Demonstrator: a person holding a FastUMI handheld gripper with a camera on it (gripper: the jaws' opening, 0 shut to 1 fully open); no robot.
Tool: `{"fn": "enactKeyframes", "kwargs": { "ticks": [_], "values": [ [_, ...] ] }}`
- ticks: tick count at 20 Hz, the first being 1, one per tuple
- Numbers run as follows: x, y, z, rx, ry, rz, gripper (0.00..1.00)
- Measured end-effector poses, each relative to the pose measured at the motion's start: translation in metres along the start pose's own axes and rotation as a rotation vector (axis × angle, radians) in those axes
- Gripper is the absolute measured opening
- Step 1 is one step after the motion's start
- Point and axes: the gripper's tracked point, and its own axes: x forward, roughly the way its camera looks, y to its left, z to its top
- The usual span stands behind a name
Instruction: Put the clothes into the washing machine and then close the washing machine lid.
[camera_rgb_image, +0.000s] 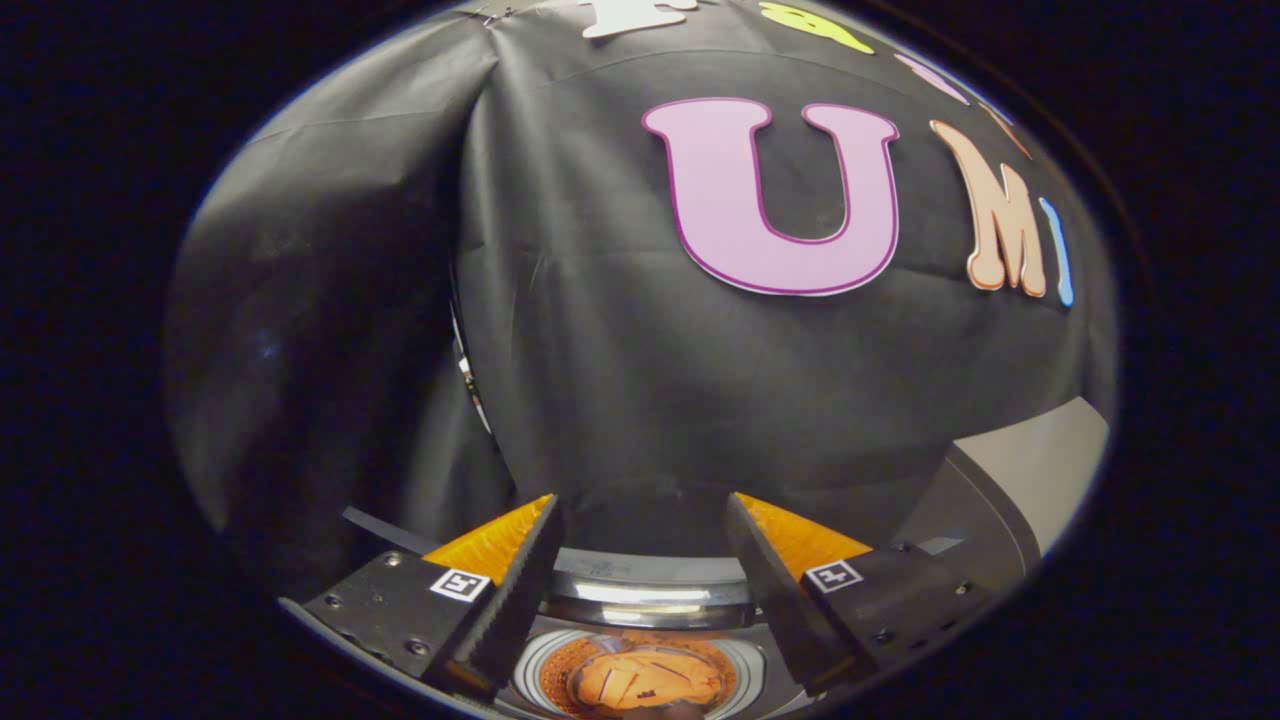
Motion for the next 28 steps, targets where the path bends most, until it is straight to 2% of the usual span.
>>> {"fn": "enactKeyframes", "kwargs": {
  "ticks": [9,13,22,25,28],
  "values": [
    [0.003,0.003,-0.003,0.003,0.026,0.048,0.98],
    [0.008,0.005,0.014,-0.023,-0.085,0.072,0.97],
    [0.000,0.007,0.019,0.037,-0.106,0.098,0.97],
    [-0.003,0.002,0.025,0.008,-0.152,0.087,0.98],
    [-0.016,0.002,0.031,0.032,-0.169,0.099,0.97]
  ]
}}
